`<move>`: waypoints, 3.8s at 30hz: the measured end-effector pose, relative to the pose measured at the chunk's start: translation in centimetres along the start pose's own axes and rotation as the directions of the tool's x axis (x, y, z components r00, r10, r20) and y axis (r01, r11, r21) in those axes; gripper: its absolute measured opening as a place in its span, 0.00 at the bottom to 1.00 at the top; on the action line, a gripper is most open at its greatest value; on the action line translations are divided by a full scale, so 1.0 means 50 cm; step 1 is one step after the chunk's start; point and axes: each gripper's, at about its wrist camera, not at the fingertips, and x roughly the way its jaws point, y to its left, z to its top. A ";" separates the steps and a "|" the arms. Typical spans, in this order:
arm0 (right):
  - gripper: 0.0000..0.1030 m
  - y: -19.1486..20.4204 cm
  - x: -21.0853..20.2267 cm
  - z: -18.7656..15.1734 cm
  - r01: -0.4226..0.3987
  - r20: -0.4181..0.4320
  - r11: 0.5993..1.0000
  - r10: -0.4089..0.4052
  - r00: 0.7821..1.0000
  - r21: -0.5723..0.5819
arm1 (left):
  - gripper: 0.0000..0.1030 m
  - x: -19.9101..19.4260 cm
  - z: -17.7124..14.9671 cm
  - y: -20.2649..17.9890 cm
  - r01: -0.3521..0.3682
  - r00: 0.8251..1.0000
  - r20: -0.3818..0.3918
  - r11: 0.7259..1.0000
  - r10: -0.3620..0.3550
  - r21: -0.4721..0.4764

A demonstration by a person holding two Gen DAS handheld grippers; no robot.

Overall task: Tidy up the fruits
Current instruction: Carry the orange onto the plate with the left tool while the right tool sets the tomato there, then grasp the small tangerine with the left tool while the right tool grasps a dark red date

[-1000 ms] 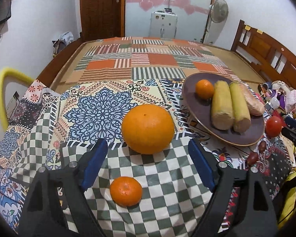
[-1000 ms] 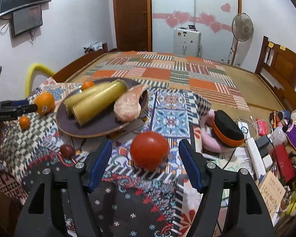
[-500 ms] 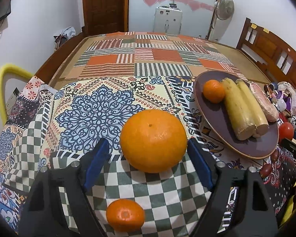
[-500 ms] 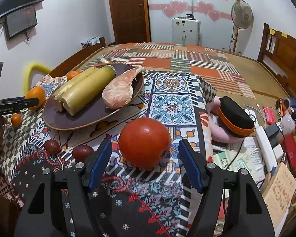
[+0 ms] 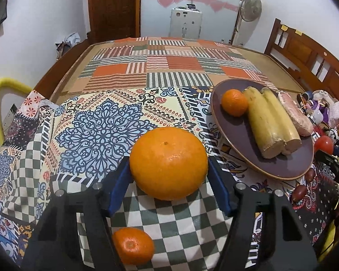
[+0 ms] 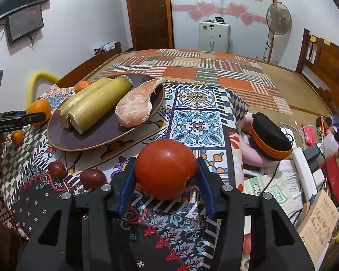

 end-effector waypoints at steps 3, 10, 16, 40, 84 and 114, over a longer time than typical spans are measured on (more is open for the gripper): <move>0.46 -0.004 -0.009 0.006 -0.004 0.013 1.000 0.004 1.000 0.009 | 0.64 -0.012 0.000 -0.006 -0.005 1.000 0.013 1.000 0.005 0.009; 0.46 0.004 -0.030 0.033 -0.003 0.056 1.000 0.004 0.998 -0.006 | 0.64 -0.045 0.015 -0.025 0.021 0.999 0.048 1.000 -0.022 0.023; 0.46 0.014 -0.031 0.063 -0.010 0.091 1.000 0.012 0.996 -0.019 | 0.64 -0.054 0.039 -0.058 0.049 0.996 0.072 0.998 -0.052 0.048; 0.46 0.069 0.054 0.153 -0.039 0.090 0.992 0.050 0.995 -0.124 | 0.64 0.026 0.093 -0.134 0.120 0.992 0.041 0.990 -0.123 0.070; 0.61 0.127 -0.052 0.129 -0.034 0.105 0.986 0.051 0.993 -0.160 | 0.83 -0.145 0.036 -0.070 0.003 0.991 0.133 0.998 -0.012 0.070; 0.62 0.119 -0.005 -0.024 -0.078 -0.015 0.994 0.077 0.997 -0.075 | 0.80 -0.121 -0.112 0.062 -0.058 0.998 0.024 0.998 0.058 0.027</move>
